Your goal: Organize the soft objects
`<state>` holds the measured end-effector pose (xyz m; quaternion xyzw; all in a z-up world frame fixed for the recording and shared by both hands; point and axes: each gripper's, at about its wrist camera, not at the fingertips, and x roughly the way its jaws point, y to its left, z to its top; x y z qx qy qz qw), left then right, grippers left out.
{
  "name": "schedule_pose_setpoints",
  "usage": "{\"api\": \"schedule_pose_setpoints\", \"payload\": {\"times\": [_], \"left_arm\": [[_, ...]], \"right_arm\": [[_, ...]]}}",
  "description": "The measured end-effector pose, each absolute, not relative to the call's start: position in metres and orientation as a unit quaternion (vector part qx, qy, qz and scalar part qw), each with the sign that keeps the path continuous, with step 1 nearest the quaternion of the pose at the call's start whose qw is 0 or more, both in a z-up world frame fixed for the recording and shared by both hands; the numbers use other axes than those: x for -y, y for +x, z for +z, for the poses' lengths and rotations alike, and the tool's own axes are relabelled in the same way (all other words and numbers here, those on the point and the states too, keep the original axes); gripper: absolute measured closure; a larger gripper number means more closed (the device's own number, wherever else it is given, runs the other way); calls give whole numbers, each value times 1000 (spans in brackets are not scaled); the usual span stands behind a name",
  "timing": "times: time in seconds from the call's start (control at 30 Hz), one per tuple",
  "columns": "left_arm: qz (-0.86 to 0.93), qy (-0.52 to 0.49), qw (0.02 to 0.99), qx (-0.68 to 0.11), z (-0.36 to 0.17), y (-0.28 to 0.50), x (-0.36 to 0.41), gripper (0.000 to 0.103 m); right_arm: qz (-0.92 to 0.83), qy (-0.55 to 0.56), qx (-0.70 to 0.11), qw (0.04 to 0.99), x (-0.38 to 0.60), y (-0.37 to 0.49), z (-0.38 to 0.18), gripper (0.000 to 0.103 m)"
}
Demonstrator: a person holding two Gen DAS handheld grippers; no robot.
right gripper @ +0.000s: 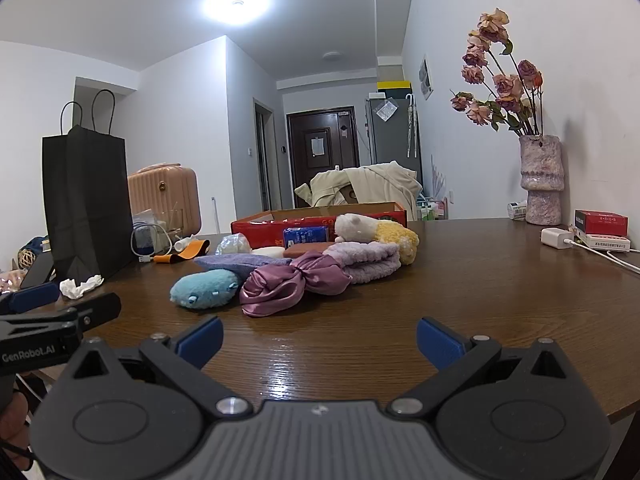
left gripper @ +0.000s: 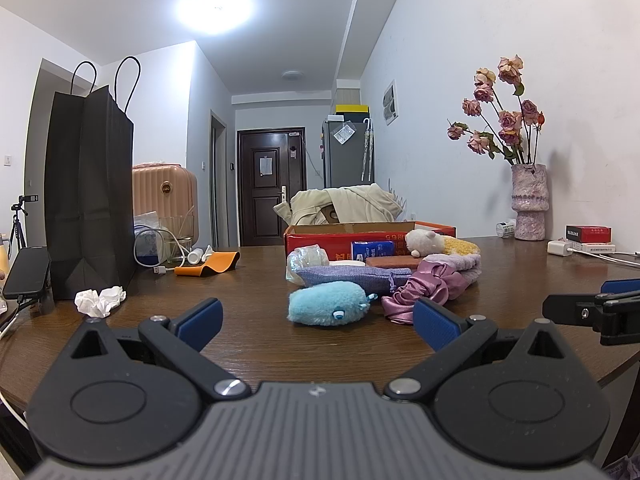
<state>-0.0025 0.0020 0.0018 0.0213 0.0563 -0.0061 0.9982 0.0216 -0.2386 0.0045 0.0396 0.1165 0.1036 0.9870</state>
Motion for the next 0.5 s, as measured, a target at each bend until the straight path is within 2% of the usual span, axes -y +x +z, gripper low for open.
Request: {"api": "schedule_pose_setpoints", "payload": {"times": [0.5], "left_arm": [[-7,23,998,-56,2,-2,-2,0]], "right_arm": [[106,40,-118,987,238,23,3,0]]}}
